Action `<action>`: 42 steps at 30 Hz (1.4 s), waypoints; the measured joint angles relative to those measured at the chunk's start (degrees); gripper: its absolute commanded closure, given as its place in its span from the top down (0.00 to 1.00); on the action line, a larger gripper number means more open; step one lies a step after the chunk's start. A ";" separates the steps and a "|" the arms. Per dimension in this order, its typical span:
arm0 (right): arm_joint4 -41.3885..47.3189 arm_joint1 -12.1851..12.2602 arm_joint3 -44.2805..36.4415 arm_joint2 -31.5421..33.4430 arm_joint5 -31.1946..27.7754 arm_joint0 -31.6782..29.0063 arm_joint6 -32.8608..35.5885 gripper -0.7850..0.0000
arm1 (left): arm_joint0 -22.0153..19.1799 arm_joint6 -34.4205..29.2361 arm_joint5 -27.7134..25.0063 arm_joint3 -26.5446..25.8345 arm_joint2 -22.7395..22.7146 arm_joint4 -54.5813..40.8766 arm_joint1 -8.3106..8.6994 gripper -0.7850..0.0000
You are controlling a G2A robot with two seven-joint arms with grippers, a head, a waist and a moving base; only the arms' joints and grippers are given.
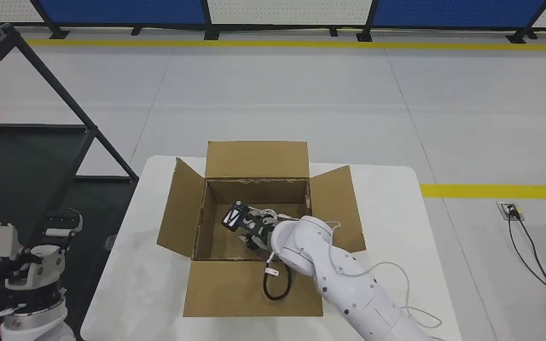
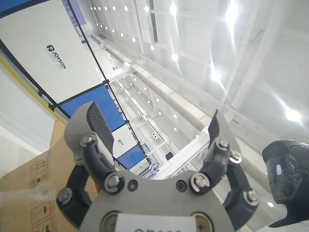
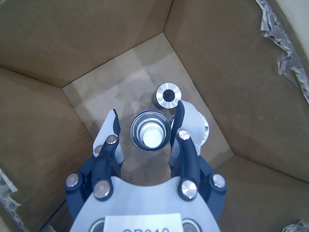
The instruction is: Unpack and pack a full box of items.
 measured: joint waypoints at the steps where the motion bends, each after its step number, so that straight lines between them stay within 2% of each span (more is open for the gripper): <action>1: -0.29 0.09 -0.58 0.21 -0.04 -0.25 0.12 0.82 | 0.00 0.00 0.00 0.00 0.00 0.00 0.00 1.00; 4: -1.14 0.46 -3.32 1.15 -0.32 -1.33 0.32 1.00 | 0.00 0.00 0.00 0.00 0.00 0.00 0.00 1.00; 16: 0.07 3.84 -27.52 12.20 -4.45 -12.26 -1.11 1.00 | 0.00 0.00 0.00 0.00 0.00 0.00 0.00 1.00; 29: 1.36 3.80 -25.56 12.03 -4.91 -12.51 -2.09 1.00 | -0.01 -0.35 0.44 -0.33 0.25 0.28 0.00 1.00; 38: 17.05 4.47 -24.52 18.23 -10.99 -12.30 -2.54 1.00 | -2.49 -7.99 7.35 0.15 3.80 5.24 0.52 1.00; 42: 29.00 5.66 -26.02 23.54 -18.50 -14.49 -1.07 1.00 | -3.74 -13.46 10.08 0.82 4.82 7.19 0.98 1.00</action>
